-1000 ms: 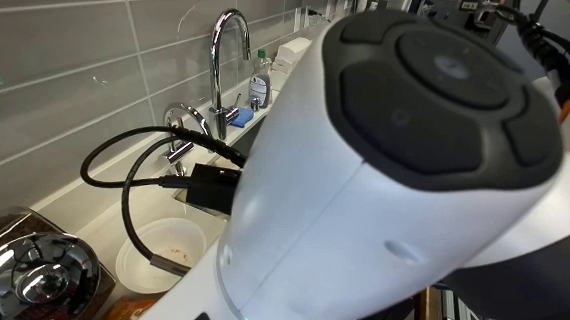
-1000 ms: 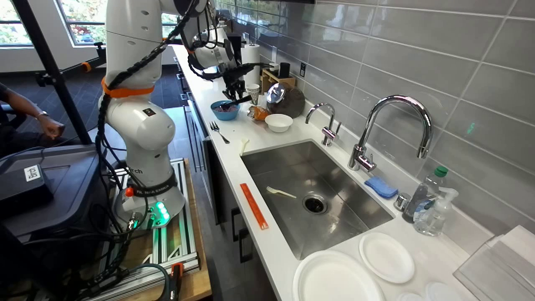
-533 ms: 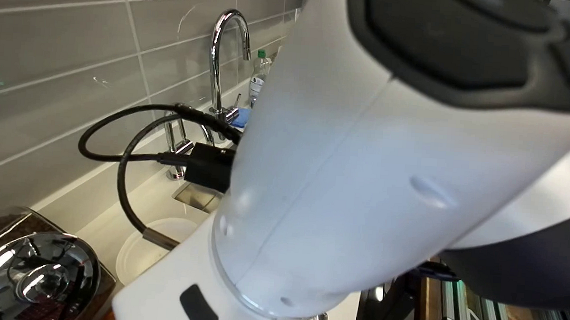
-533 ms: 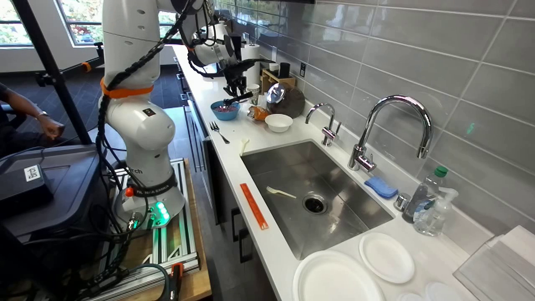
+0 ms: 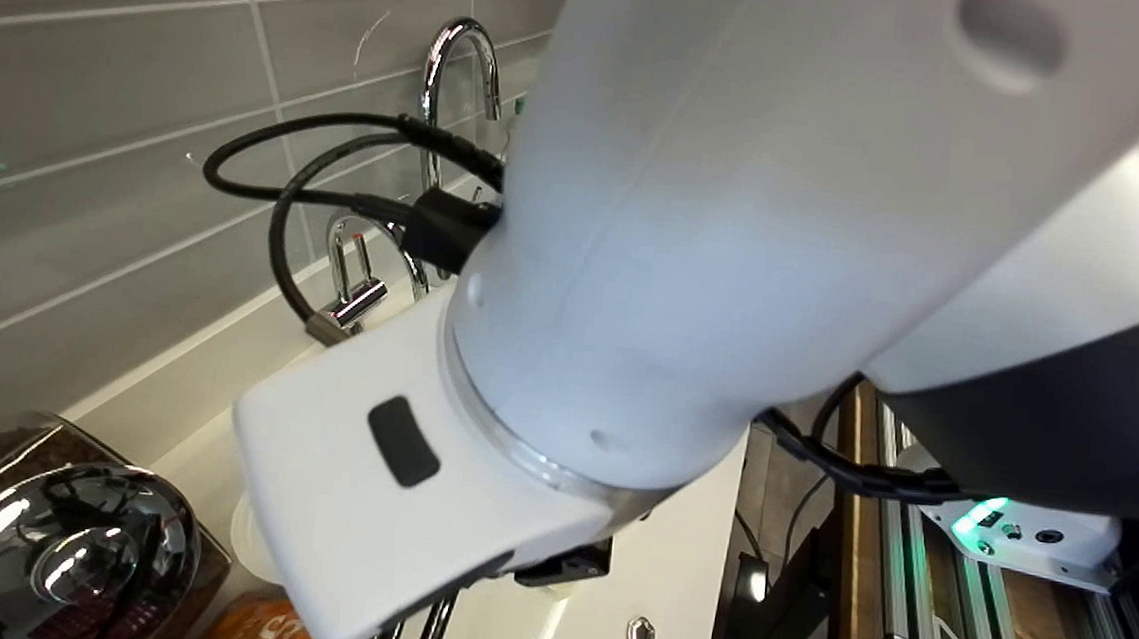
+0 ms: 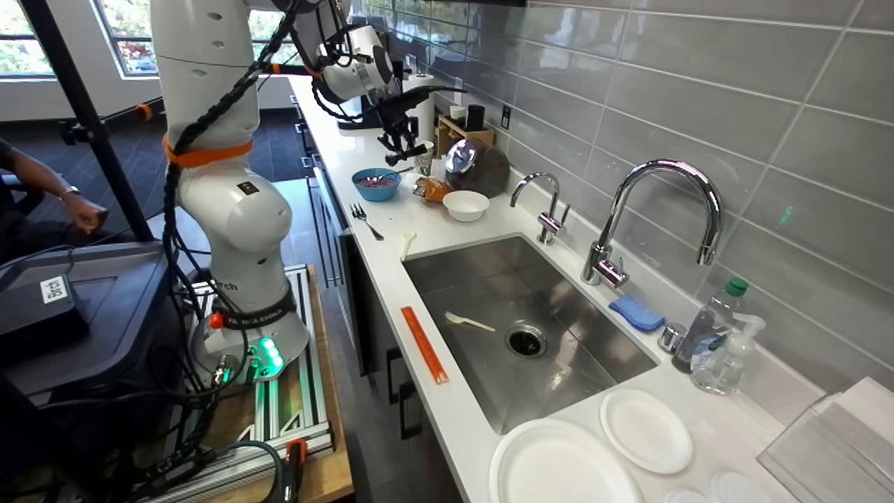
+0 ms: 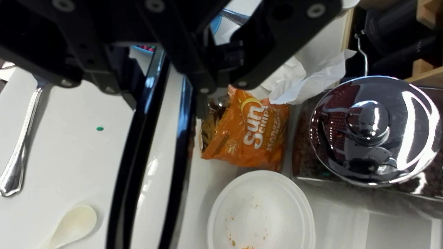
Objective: Pick up the cooking object from the counter and pick up some of the contents from the bowl and pour them in the other bowl
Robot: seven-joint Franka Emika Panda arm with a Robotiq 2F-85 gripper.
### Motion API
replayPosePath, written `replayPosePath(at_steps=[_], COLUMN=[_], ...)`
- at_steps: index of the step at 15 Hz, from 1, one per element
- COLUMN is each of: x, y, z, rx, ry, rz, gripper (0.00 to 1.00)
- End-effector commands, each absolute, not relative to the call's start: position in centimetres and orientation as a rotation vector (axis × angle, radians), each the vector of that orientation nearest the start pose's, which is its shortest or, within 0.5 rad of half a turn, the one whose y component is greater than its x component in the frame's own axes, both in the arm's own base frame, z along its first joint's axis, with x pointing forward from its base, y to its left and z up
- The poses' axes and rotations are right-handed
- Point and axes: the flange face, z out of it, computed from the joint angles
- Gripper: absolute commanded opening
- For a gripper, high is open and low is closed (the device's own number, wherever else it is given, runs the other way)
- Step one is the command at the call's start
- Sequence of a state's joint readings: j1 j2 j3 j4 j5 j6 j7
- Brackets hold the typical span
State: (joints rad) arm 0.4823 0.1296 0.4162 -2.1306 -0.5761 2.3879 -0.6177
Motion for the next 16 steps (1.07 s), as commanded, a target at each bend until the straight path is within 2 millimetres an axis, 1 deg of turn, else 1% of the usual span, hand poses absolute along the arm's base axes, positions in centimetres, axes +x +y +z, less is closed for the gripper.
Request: replayPosePath(at_steps=[1,5,9,10,16], x=[35.9,36.9,38.4,38.8,41.6], y=[41.6,38.8,36.0,35.2,31.8], z=[38.1,39.2,40.0,40.0,39.9], rx=[1.675,1.764,1.841,1.862,1.958], ry=[2.149,2.05,1.955,1.931,1.832], rz=[0.292,0.306,0.307,0.305,0.291], gripper=[0.21,0.21,0.2,0.15,0.18])
